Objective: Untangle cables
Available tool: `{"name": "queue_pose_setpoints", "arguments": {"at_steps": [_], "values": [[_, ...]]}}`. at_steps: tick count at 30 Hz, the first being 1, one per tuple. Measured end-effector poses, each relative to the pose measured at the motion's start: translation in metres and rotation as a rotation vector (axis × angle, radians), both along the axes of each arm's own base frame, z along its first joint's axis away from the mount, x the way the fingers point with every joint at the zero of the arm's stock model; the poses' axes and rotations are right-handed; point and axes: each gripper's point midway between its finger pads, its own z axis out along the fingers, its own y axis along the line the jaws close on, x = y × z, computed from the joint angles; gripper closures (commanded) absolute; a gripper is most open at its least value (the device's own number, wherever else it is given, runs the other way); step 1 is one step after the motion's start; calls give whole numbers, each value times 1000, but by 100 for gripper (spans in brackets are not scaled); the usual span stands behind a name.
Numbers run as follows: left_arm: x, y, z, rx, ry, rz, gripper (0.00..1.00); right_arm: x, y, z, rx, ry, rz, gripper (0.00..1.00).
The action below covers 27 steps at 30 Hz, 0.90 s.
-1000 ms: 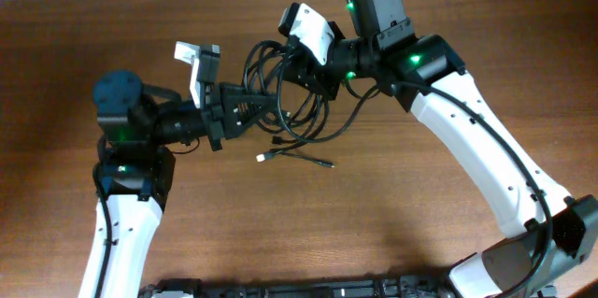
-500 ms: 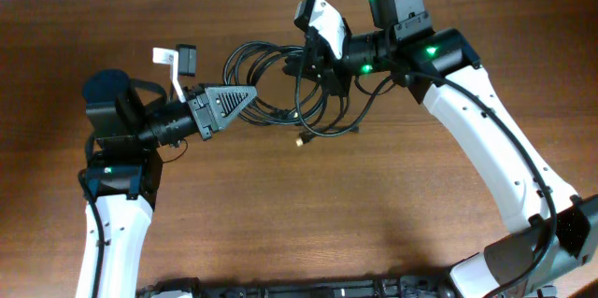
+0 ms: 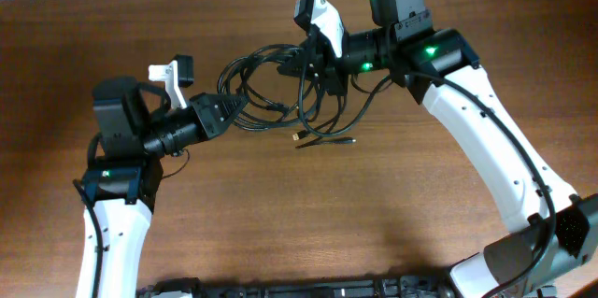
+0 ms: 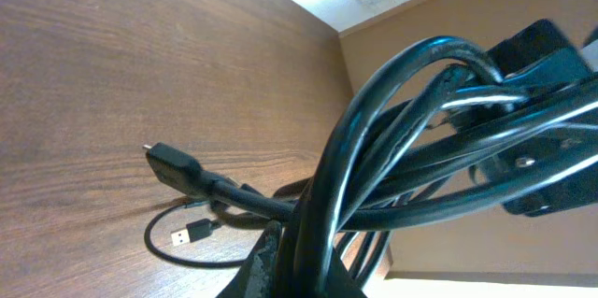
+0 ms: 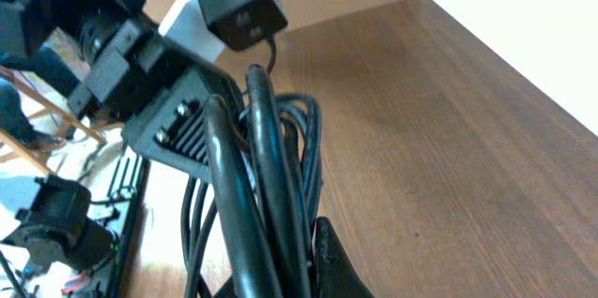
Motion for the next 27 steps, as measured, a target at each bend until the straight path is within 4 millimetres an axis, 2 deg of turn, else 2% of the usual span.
{"name": "queue_pose_setpoints", "arguments": {"at_steps": [7,14,21,22,25,26,27], "values": [[-5,-1,-3,25,-12,-29,100,11,5,16,71,72,-58,96],[-21,-13,9,31,-180,-204,100,30,-2,8,57,249,-238,96],[-27,-19,13,46,-264,-275,100,32,-2,7,69,334,-283,94],[-29,-22,13,48,-272,-286,100,32,-2,7,72,347,-289,92],[-34,-31,13,58,-298,-330,100,35,-3,8,82,380,-318,73],[-37,-36,12,60,-304,-349,100,39,-5,8,85,383,-343,61],[-40,-41,12,60,-313,-371,100,42,-7,8,90,395,-364,55]]}}
